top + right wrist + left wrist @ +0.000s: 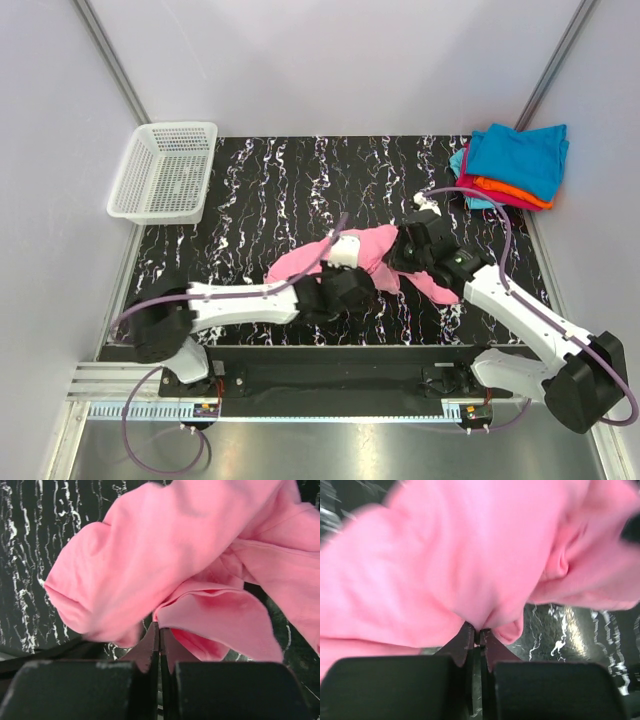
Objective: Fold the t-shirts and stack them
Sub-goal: Flatten the tshirt out
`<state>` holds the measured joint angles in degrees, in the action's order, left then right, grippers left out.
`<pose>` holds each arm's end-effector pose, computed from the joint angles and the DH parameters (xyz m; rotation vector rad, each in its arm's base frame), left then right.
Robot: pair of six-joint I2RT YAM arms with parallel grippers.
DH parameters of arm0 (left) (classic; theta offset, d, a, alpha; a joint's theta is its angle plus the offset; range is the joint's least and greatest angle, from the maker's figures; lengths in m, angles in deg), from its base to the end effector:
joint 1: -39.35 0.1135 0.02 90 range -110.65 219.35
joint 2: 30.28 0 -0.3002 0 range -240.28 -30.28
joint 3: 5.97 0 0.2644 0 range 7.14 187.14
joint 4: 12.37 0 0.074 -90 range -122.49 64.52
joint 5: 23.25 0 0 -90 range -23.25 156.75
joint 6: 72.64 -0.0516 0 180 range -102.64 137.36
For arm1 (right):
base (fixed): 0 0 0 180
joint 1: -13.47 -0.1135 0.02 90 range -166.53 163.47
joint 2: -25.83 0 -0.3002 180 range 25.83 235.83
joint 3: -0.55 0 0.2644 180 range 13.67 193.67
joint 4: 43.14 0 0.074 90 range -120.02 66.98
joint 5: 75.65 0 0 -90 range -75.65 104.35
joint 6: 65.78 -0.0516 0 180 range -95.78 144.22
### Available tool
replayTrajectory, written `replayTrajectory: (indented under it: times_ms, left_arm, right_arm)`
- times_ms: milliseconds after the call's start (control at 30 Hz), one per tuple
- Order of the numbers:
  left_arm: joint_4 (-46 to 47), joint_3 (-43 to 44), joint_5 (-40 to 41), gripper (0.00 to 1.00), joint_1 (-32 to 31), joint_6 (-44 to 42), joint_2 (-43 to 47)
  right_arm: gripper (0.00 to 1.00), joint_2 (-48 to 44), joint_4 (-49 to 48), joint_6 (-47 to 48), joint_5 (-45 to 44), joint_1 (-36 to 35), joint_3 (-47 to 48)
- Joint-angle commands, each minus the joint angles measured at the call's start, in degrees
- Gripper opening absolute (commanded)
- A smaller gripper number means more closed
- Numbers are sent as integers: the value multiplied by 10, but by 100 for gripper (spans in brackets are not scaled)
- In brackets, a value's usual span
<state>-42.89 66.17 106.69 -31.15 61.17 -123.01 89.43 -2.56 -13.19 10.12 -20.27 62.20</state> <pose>0.1491 -0.3218 0.2320 0.2333 2.2067 -0.2190 0.2044 0.1319 0.2886 0.1145 2.3708 0.5358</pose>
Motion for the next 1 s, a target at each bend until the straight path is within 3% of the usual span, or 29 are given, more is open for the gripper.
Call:
replayTrajectory:
  times_ms: [0,133,267,467,600,967]
  left_arm:
    - [-84,12,113,0,6,-2,109]
    - [-142,34,160,0,32,-45,255]
    - [-161,73,168,0,91,-143,347]
    - [-175,175,176,0,154,-262,383]
    - [-194,242,193,0,177,-292,387]
    - [-195,239,265,1,249,-315,432]
  right_arm:
    - [0,-30,30,20,-65,2,40]
    - [0,-51,86,53,-104,9,89]
    - [0,-61,156,88,-155,18,163]
    - [0,-67,214,155,-253,24,327]
    - [0,-71,237,197,-309,24,393]
    - [0,-101,252,252,-451,24,452]
